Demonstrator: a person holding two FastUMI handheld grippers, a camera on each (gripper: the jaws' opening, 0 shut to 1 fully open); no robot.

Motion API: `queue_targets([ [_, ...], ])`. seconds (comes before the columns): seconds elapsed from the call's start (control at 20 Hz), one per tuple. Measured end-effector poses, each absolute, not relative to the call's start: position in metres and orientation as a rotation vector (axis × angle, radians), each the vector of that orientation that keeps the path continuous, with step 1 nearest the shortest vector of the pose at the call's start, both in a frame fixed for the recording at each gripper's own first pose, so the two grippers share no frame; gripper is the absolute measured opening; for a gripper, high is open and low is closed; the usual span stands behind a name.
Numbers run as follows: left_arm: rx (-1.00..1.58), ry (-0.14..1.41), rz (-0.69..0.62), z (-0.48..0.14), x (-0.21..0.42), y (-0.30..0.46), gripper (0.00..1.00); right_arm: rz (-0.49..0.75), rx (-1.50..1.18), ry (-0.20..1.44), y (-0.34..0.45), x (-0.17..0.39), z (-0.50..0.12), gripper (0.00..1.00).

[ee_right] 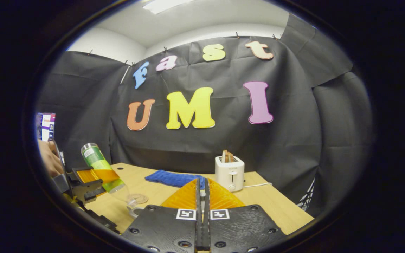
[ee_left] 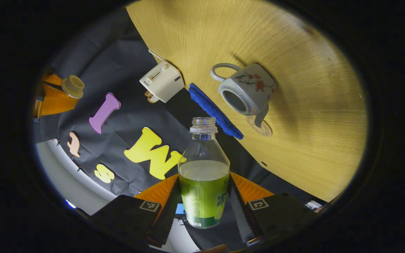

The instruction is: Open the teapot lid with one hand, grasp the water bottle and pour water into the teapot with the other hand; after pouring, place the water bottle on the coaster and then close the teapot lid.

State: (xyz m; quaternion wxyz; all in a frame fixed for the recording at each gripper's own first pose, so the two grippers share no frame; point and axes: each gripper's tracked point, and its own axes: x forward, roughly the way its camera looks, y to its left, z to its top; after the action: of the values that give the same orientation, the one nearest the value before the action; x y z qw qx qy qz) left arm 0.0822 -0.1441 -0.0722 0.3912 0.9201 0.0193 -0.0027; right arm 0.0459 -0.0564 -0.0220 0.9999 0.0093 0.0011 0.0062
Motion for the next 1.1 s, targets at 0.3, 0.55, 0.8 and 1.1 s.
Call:
queue_targets([
  [0.3, 2.224, 0.045, -0.035, -0.079, 0.086, -0.126, 0.76, 0.016, 0.009, 0.008, -0.055, 0.047, -0.023, 0.0],
  [0.55, 1.83, 0.107, -0.117, -0.1, 0.086, -0.109, 0.76, -0.01, 0.003, 0.014, -0.064, 0.05, -0.027, 0.0],
  [0.8, 1.307, 0.106, -0.101, -0.093, 0.101, -0.099, 0.75, -0.036, -0.023, 0.016, -0.066, 0.052, -0.03, 0.0],
  [1.1, 0.854, 0.063, -0.073, -0.073, 0.112, -0.086, 0.76, -0.025, -0.045, 0.038, -0.056, 0.057, -0.04, 0.0],
])
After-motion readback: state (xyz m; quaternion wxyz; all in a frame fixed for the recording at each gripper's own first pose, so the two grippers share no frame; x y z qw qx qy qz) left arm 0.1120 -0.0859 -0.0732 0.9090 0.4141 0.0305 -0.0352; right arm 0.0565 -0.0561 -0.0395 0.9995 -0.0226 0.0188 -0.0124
